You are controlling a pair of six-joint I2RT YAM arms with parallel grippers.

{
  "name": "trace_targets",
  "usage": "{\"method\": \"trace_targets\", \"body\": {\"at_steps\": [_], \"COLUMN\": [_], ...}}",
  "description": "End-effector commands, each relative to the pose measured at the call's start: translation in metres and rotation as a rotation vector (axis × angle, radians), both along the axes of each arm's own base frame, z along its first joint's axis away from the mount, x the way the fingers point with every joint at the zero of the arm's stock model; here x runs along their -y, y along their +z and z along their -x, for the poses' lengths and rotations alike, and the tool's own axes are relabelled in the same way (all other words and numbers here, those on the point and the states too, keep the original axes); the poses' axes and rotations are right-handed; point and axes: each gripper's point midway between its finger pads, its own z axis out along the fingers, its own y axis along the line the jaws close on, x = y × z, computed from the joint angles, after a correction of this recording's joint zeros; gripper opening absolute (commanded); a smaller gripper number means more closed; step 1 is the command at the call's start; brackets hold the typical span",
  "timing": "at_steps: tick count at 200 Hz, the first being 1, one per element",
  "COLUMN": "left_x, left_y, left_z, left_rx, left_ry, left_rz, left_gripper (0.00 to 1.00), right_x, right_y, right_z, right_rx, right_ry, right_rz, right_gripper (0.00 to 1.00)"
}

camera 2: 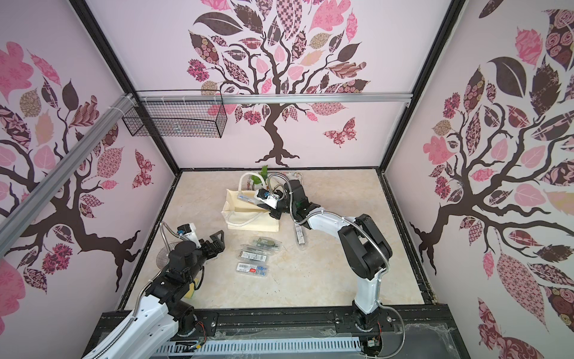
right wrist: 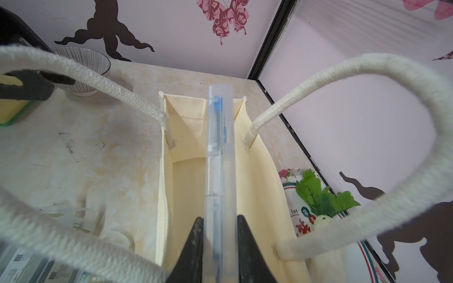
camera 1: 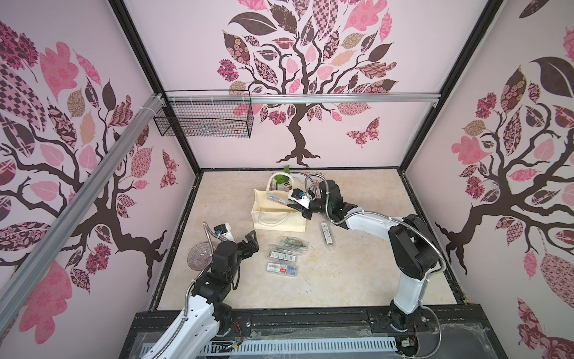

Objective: Put the compass set into the canvas bag
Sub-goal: Place the compass set in the canvas bag.

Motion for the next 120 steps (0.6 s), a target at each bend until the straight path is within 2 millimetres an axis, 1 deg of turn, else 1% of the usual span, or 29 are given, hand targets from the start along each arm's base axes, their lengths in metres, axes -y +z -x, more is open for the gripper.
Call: {"method": "trace_targets", "body": {"at_steps": [1, 12, 24, 68, 91, 120], "left_x": [0.0, -0.001, -0.002, -0.002, -0.001, 0.001], "left_y": [0.009, 0.01, 0.01, 0.01, 0.005, -0.002], "left_z": [-0.001, -0.002, -0.002, -0.004, -0.005, -0.008], "left_rx": [0.03, 0.034, 0.036, 0.036, 0.028, 0.023], "left_ry": [0.005, 0.008, 0.012, 0.01, 0.01, 0.005], "left_rz": [0.004, 0.002, -0.001, -0.021, -0.022, -0.014], "left_gripper": [0.97, 0.97, 0.97, 0.97, 0.97, 0.97], "right_x": [-0.007, -0.001, 0.006, 0.036, 0.051, 0.063], "right_y": [-0.011, -0.025, -0.036, -0.057, -0.058, -0.045], "right_z": [-0.006, -0.007, -0.006, 0.002, 0.001, 0.002], "right_rx": [-0.02, -0.032, -0.038, -0.022, 0.008, 0.038], "right_ry": [0.006, -0.018, -0.04, -0.085, -0.116, -0.126], "right_rz": [0.022, 0.073, 0.124, 0.313, 0.398, 0.462], "right_gripper": [0.07, 0.07, 0.06, 0.06, 0.06, 0.06]}}
